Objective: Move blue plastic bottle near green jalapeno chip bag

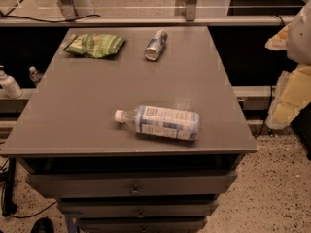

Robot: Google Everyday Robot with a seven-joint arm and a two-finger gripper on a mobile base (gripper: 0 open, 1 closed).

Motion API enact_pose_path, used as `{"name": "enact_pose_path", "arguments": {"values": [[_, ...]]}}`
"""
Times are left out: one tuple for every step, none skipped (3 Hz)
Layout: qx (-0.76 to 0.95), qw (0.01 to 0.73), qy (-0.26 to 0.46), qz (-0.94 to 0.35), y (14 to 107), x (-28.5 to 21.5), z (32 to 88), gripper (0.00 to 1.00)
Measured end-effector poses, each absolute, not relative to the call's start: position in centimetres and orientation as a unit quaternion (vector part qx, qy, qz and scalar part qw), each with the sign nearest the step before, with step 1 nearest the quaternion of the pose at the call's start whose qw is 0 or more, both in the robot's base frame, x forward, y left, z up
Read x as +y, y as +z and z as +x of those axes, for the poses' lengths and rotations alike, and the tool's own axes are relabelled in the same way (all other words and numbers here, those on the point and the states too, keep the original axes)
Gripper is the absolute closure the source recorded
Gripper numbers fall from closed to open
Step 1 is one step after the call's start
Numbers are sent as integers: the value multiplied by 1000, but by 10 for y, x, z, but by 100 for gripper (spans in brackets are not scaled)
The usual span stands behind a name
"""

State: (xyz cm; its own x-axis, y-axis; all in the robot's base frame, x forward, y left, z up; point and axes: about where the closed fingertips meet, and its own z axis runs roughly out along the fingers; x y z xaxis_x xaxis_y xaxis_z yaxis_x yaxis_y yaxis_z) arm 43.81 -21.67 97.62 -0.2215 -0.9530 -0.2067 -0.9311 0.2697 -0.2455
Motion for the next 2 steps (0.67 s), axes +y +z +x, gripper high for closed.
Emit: {"name": "enact_pose_path", "arguments": {"values": [[781,159,-34,-603,976,-217,438,0],[782,184,-10,-595,969,-206,435,0]]}}
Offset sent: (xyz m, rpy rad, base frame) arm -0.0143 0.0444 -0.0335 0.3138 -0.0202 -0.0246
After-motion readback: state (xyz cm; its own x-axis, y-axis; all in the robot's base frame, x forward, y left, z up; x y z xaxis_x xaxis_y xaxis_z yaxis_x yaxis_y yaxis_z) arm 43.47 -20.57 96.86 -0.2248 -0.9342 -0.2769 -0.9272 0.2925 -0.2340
